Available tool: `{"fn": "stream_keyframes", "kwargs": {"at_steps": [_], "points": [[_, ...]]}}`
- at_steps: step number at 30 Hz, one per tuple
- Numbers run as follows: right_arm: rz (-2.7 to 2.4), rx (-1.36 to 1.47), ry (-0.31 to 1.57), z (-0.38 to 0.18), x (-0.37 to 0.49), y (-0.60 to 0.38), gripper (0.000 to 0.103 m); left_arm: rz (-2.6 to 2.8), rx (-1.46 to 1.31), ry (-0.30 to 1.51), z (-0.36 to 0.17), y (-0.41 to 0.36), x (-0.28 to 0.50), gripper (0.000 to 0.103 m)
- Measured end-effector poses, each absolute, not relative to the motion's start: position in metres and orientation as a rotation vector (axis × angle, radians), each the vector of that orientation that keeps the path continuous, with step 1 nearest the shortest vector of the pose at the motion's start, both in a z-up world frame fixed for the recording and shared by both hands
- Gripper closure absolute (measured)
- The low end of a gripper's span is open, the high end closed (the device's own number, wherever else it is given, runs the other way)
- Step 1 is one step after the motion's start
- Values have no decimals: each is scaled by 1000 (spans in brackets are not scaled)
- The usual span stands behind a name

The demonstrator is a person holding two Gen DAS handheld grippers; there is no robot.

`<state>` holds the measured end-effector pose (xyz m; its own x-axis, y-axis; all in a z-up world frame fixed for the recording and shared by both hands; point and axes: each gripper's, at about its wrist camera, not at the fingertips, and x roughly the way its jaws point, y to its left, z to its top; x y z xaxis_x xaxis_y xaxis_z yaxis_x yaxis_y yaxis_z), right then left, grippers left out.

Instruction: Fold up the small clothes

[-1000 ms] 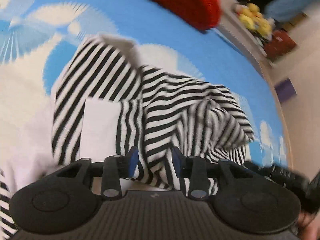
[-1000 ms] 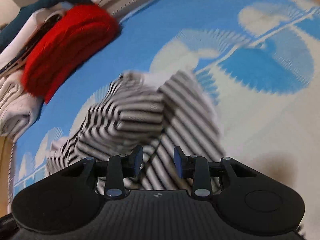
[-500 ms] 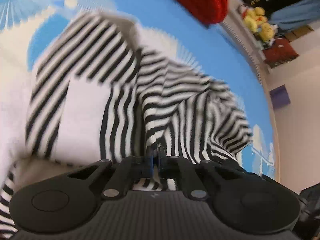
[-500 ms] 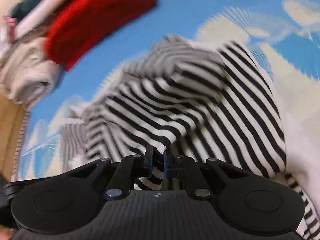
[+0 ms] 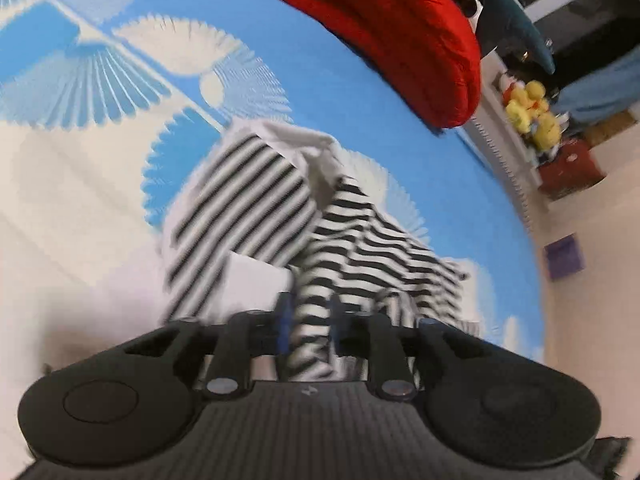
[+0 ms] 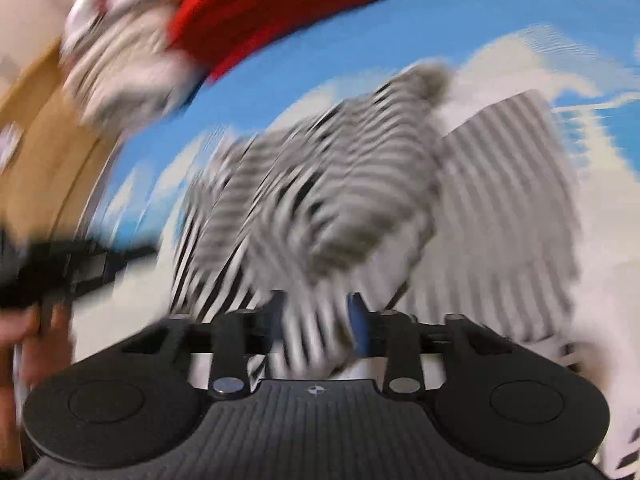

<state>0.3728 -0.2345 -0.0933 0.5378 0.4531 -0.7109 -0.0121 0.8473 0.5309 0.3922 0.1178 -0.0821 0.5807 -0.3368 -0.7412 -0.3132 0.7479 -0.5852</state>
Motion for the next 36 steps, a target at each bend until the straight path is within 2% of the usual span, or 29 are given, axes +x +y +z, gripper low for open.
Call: {"fn": "stream_keyframes", "kwargs": {"at_steps": [2,5,10,11,12,13,14,15,18,20,22,24,27,29,31,32,33,35,36], "points": [[144,587,945,-99,377,-251,51,-32,-766,1005,-89,113,394,61],[81,686,975,-119,383,-256,51,-13,-762,1079,-103,104,399,61],[92,647,1022,-140,394,-233,52,-17,-775,1116,-120,99,405,61],[92,639,1031,-143,395,-228,59,-16,-765,1119,-122,98,405,61],[90,634,1036,-143,395,-227,74,-18,-756,1123,-123,97,406,62],[85,629,1035,-144,396,-225,95,-24,-748,1129,-125,95,407,64],[84,629,1022,-143,394,-225,103,-29,-741,1128,-125,93,407,79],[89,639,999,-142,395,-228,102,-39,-731,1117,-123,92,408,101],[112,732,869,-112,387,-241,102,-85,-732,895,-87,97,400,102],[136,791,683,-74,375,-257,103,-141,-714,727,-52,103,393,102],[125,742,575,-48,363,-268,103,-142,-674,676,-36,105,387,102],[110,733,669,-58,367,-273,103,-105,-676,760,-50,108,388,102],[26,723,960,-107,377,-268,102,36,-698,1046,-101,114,397,102],[-20,705,1083,-132,380,-263,102,83,-739,1147,-125,117,398,101],[-39,700,1095,-135,382,-262,100,72,-766,1161,-129,119,400,100],[-36,694,1079,-132,384,-262,98,57,-775,1148,-125,119,402,95],[-40,686,1053,-128,384,-263,97,40,-778,1132,-120,119,401,80],[-53,681,1005,-122,381,-266,88,33,-761,1098,-112,121,401,55],[-56,679,992,-121,380,-267,74,44,-747,1089,-111,121,400,55]]}}
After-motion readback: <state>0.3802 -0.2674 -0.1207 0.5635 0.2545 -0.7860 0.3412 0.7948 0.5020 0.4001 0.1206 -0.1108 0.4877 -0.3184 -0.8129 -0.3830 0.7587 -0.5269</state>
